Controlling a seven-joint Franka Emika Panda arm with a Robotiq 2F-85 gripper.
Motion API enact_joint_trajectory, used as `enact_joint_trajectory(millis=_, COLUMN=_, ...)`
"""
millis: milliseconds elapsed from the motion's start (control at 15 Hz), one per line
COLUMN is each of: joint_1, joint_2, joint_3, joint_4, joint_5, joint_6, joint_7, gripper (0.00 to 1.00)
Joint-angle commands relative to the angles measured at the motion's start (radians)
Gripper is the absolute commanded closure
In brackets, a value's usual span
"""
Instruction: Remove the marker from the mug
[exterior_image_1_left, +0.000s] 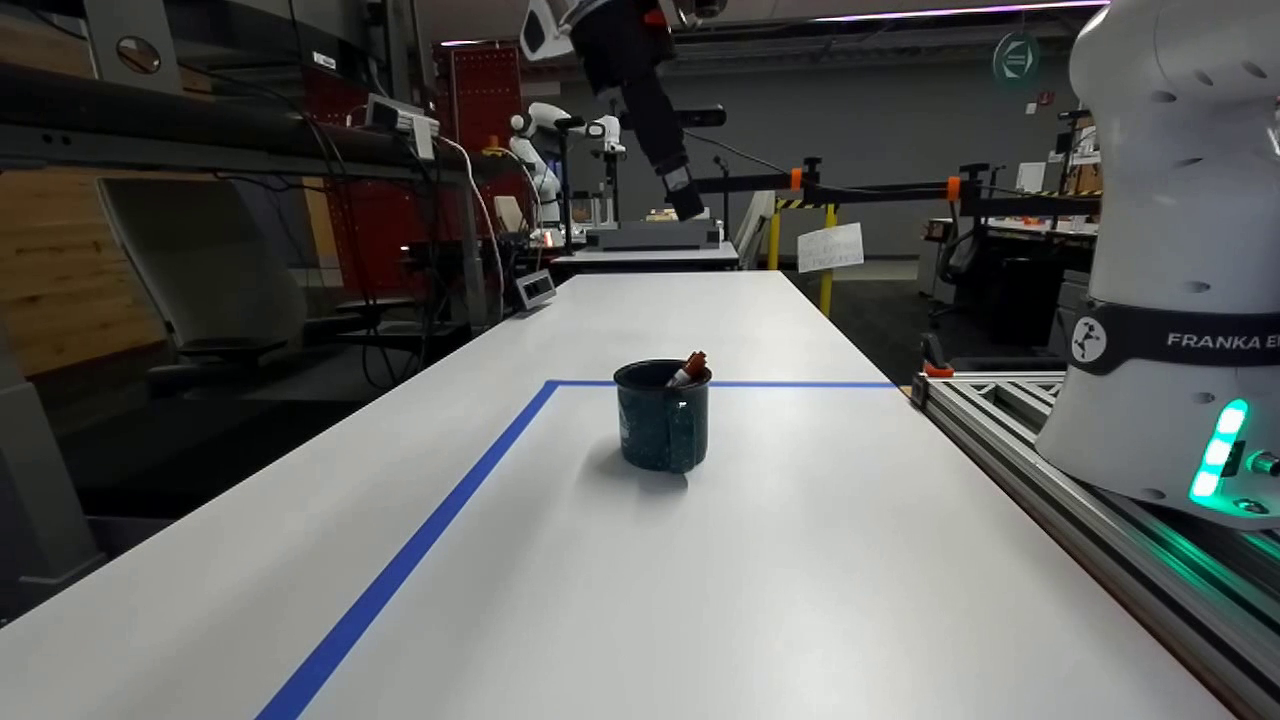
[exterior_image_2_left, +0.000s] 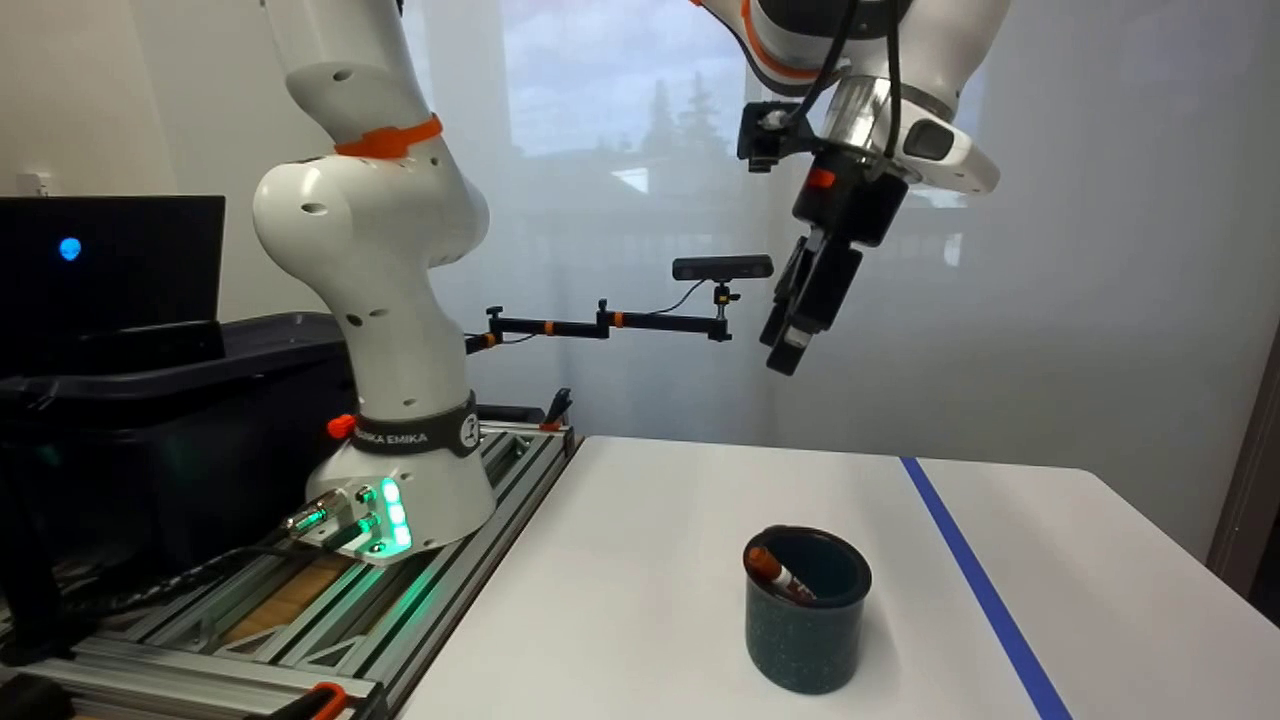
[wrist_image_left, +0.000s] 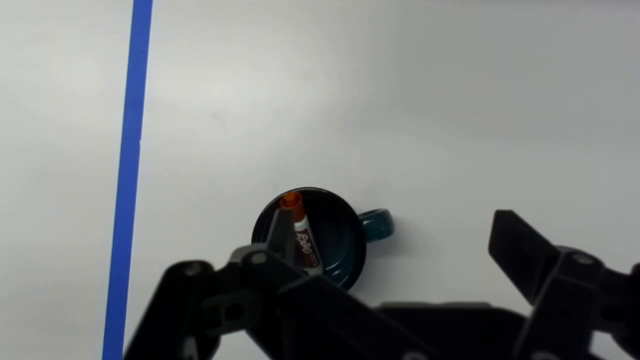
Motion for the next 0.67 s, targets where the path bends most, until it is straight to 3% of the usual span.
enact_joint_trajectory(millis=0, joint_1=-0.007, joint_2=0.091, joint_3=-0.017, joint_4=0.003, joint_5=-0.039, joint_6=0.097, joint_7=-0.037, gripper=0.0)
enact_joint_trajectory(millis=600, joint_1=-0.02, joint_2=0.252, joint_3=-0.037, joint_4=0.006, joint_5=-0.072, joint_6=0.286, joint_7=-0.096, gripper=0.0)
